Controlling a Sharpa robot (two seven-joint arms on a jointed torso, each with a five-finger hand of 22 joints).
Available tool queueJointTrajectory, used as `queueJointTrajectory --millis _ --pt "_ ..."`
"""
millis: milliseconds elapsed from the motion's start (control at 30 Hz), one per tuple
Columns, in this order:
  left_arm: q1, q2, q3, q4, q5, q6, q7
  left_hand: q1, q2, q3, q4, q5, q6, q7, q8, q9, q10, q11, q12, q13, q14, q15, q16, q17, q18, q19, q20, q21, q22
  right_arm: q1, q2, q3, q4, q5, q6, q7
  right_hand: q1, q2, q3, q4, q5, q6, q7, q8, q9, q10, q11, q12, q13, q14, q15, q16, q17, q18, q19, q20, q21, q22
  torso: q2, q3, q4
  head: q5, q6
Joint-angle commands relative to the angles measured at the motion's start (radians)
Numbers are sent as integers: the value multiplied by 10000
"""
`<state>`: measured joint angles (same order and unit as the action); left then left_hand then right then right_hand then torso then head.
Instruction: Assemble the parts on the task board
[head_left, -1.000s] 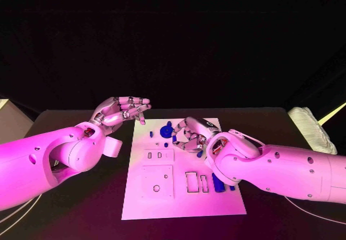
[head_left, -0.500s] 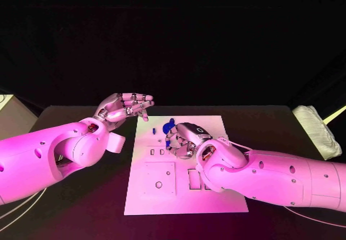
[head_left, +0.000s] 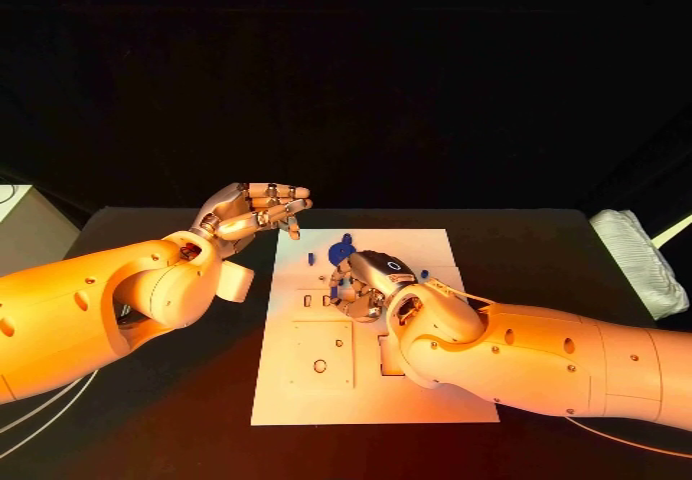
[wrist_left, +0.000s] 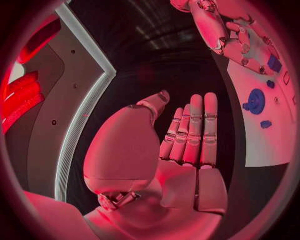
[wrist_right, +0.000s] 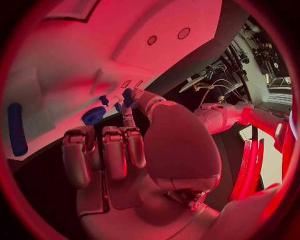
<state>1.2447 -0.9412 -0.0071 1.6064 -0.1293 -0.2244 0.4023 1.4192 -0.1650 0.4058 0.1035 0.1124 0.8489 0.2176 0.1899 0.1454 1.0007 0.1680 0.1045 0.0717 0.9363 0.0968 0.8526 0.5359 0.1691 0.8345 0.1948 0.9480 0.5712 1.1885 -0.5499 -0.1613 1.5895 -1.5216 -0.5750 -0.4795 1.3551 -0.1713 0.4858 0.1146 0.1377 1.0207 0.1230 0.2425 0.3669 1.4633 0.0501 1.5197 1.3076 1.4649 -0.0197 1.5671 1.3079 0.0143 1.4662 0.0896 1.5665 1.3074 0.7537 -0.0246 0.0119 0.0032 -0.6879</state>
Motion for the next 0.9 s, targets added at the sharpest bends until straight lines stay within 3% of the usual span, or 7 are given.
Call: queueJointTrajectory --millis 33,200,900 --pt "9 4 5 12 -30 205 14 -73 -27 70 8 -26 -40 116 63 -12 -63 2 51 -7 -41 15 67 -15 145 -68 -1 35 9 -31 40 -8 -68 -400 286 -201 -124 10 74 11 68 41 -25 57 87 593 -80 -28 2144 1059 -52 37 2629 -143 1046 -77 43 2634 -8 -5 -2 2 -22" --pt "9 -11 5 21 -34 208 6 -73 -27 70 8 -26 -40 116 63 -12 -63 2 51 -7 -41 15 67 -15 145 -68 -1 35 9 -101 109 -26 -137 -577 416 -268 -142 -4 71 12 69 40 -27 61 87 584 -80 -38 2135 1059 -53 37 2629 -143 1046 -78 43 2634 11 9 -27 26 -22" --pt "9 -27 5 33 -62 241 -30 -95 -35 72 11 -31 -40 116 68 -11 -64 3 54 -7 -39 16 81 -22 146 -82 1 56 18 -237 241 -39 -272 -856 451 -282 -240 -79 72 18 146 14 -30 77 87 572 -85 -55 2124 1059 -60 37 2629 -143 1046 -86 43 2634 7 13 -19 50 -99"
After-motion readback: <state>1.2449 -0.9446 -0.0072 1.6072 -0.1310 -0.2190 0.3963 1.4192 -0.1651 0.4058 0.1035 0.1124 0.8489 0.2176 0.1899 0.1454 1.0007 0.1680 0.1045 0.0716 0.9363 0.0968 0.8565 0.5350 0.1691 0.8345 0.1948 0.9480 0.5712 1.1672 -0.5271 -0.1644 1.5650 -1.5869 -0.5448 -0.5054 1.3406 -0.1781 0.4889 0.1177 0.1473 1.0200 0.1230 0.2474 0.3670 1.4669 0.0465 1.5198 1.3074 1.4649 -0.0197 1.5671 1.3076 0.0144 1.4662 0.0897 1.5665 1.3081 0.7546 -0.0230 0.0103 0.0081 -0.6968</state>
